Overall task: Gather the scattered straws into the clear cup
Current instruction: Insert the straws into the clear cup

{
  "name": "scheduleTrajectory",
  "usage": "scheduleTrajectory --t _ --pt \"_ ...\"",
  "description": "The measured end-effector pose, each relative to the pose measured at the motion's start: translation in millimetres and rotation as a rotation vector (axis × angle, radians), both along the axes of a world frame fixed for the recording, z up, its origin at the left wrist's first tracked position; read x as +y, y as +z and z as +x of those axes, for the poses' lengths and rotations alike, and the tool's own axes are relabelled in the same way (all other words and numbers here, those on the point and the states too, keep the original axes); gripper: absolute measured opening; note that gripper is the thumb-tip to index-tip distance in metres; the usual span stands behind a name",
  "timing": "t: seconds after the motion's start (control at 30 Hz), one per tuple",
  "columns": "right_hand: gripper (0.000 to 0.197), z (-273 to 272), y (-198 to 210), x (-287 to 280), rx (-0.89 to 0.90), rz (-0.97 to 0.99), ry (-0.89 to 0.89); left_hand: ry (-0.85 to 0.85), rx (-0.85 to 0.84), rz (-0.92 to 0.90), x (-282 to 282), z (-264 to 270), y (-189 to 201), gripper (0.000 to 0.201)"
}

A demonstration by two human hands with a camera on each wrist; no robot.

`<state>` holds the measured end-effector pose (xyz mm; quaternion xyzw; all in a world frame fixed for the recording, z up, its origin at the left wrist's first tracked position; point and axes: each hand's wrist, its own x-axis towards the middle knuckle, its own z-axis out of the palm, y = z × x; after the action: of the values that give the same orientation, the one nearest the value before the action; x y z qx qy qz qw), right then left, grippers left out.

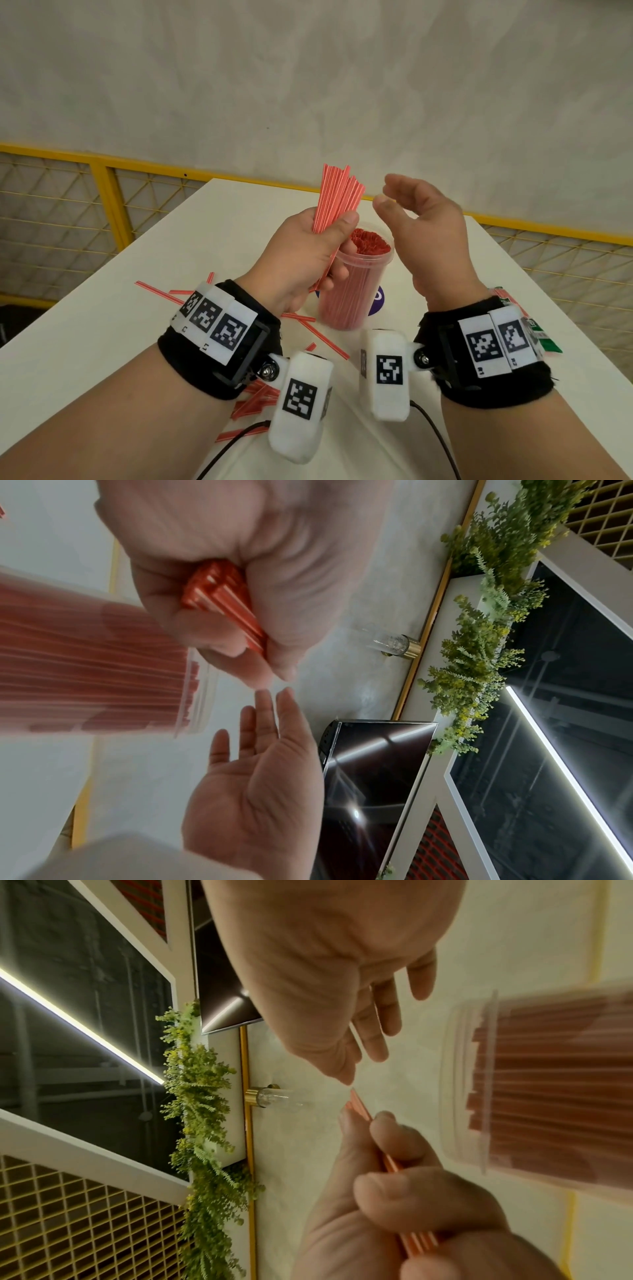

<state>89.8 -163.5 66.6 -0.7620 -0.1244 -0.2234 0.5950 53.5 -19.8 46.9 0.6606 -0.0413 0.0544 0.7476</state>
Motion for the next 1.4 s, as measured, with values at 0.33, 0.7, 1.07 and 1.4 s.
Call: scheduleTrajectory --t 0.33,0.7,1.07,1.4 --pt "0.026 -13.4 7.2 6.8 0.047 0.066 0.175 -0.103 -0.025 0.001 -0.9 -3.0 0.5 0.021" --pt "0.025 -14.5 8.0 3.5 0.083 0.219 0.23 -0.081 -0.044 0.025 -3.9 -4.3 1.3 0.03" --pt "0.025 -12.2 7.5 3.7 0.123 0.334 0.259 -0.042 -0.08 0.072 -4.1 -5.4 2.1 0.024" --pt "0.025 -4.2 12.2 -9.6 -0.068 0.581 0.113 0.124 -0.018 0.041 5.8 2.2 1.3 0.017"
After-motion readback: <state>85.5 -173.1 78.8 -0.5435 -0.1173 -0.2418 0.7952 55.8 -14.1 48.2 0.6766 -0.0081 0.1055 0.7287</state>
